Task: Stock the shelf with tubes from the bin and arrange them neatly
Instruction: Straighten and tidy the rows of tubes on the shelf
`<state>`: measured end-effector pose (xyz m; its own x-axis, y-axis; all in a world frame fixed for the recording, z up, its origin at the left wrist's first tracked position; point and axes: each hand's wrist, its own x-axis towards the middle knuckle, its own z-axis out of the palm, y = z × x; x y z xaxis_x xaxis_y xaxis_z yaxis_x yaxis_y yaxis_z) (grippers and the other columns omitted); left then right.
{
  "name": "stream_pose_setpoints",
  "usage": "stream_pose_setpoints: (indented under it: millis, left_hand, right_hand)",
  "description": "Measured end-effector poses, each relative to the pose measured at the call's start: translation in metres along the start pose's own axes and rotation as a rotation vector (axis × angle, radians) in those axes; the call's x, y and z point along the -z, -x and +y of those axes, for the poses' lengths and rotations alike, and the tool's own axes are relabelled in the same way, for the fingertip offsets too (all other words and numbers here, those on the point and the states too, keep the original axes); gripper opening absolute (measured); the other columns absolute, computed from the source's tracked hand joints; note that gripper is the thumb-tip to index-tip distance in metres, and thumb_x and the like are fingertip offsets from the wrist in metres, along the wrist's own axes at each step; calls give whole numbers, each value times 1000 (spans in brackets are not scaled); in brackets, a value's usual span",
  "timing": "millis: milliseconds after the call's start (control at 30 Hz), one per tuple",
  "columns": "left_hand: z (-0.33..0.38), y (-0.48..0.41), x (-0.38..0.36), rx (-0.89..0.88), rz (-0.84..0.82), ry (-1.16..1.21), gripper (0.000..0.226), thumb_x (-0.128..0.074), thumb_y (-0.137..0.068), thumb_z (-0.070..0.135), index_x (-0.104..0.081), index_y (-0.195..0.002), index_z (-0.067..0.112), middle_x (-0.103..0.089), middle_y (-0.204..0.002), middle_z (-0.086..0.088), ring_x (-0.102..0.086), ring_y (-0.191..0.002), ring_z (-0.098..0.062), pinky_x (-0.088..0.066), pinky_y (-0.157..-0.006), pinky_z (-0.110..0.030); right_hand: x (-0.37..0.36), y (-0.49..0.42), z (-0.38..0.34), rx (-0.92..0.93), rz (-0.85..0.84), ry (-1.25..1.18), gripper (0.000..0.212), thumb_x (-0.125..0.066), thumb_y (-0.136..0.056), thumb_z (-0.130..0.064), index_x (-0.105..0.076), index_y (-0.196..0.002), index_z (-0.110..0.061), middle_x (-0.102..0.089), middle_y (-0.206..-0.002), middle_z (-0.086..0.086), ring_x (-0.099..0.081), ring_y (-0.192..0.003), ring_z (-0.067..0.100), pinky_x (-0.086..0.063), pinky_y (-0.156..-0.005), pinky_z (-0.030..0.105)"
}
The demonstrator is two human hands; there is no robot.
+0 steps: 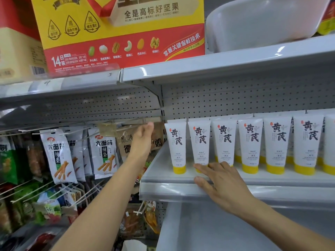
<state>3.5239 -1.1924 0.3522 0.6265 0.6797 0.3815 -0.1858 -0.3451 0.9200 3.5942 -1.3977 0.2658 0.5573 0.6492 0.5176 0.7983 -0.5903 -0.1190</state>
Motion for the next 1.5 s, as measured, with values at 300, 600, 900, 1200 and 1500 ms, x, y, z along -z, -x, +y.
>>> stream_pose_setpoints:
  millis: [300,600,900,1200,1500]
  left_hand:
    - [-44,48,-14,-51,-241,-411,78,-85,-63,49,-46,-127,27,-65,-103,13,-66,-88,-3,-56,-84,-36]
    - [-55,40,-25,-83,-147,-488,51,-80,-74,39,-53,-116,31,-67,-97,17,-67,-90,-5,-55,-85,-42]
    - [-48,97,-42,-547,34,-462,29,-63,-88,32,-52,-114,23,-49,-109,8,-49,-98,-5,-44,-83,-25]
    - [-55,112,-84,-459,-185,-936,62,-14,-87,49,-30,-146,42,-32,-150,-2,-40,-131,-26,-37,-104,-40]
    - [-46,91,-95,-318,-284,-1002,53,-18,-93,48,-30,-144,48,-46,-141,0,-44,-127,-24,-33,-101,-37]
  right_hand:
    - [-4,0,0,-25,-6,51,86,8,-71,-71,-32,-143,-46,-53,-128,-9,-42,-116,18,-32,-96,31]
    - [-1,3,-3,-37,-13,71,84,2,-74,-69,-40,-141,-42,-56,-127,-4,-45,-116,22,-34,-95,34]
    - [15,33,26,-31,321,-47,42,-41,-89,-44,-70,-113,-26,-61,-92,1,-58,-85,26,-47,-71,37]
    - [23,36,38,-120,57,125,65,-17,-88,-62,-56,-131,-34,-61,-107,12,-59,-93,36,-48,-79,42]
    - [33,19,41,-142,-89,82,48,-20,-100,-53,-29,-146,-44,-48,-135,8,-40,-125,28,-38,-96,38]
